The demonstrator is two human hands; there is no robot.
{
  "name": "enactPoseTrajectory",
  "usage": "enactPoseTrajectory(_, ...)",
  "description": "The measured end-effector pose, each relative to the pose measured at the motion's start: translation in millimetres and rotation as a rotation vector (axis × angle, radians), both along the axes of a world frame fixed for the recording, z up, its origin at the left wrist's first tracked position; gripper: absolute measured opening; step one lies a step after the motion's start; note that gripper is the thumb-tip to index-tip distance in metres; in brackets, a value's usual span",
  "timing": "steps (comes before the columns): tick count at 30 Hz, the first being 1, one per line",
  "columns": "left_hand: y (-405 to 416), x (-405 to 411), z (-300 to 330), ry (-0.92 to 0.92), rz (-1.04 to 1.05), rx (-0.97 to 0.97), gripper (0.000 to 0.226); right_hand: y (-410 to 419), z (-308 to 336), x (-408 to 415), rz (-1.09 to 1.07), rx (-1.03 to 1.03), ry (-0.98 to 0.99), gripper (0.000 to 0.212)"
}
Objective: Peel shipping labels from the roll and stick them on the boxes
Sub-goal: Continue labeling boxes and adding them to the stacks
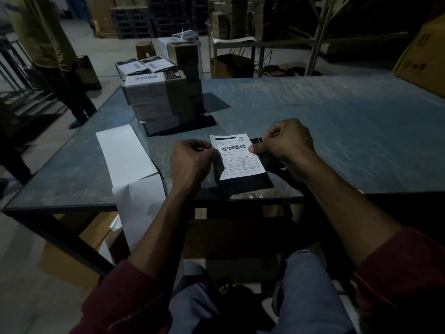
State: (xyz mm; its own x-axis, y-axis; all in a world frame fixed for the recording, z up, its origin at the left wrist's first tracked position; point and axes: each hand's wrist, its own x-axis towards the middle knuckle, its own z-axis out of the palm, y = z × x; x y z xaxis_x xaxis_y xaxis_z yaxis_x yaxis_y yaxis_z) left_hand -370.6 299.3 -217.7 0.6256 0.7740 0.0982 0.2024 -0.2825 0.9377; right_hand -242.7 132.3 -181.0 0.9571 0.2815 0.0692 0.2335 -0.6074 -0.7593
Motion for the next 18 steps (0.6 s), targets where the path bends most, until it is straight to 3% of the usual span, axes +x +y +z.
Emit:
enactPoseTrajectory(3,2.6,1.0,0.1,0.007,-0.010,0.011,0.004,-5.2,-2.4,0.9,0.016,-0.010,-0.012,0.042)
enactPoseTrajectory(7,5.7,1.4,-1.5,-0.004,-0.021,0.056,0.020,-9.4,-4.3,2.0,0.077,-0.059,-0.141,0.033)
enactPoseTrajectory(12,8.9,7.1,2.1,-0.013,-0.154,0.469,0.023,-2.9,1.7,0.6,0.141,-0.062,-0.331,0.023)
enactPoseTrajectory(15,15.7,18.9,1.0,0.176,-0.215,0.658,0.035,5.0,-3.8,5.2,0.166,-0.100,-0.312,0.022)
enactPoseTrajectory(18,27.9,24.3,-5.6,0.357,-0.312,0.650,0.058,2.6,-10.6,15.0,0.182,-0.156,-0.279,0.022)
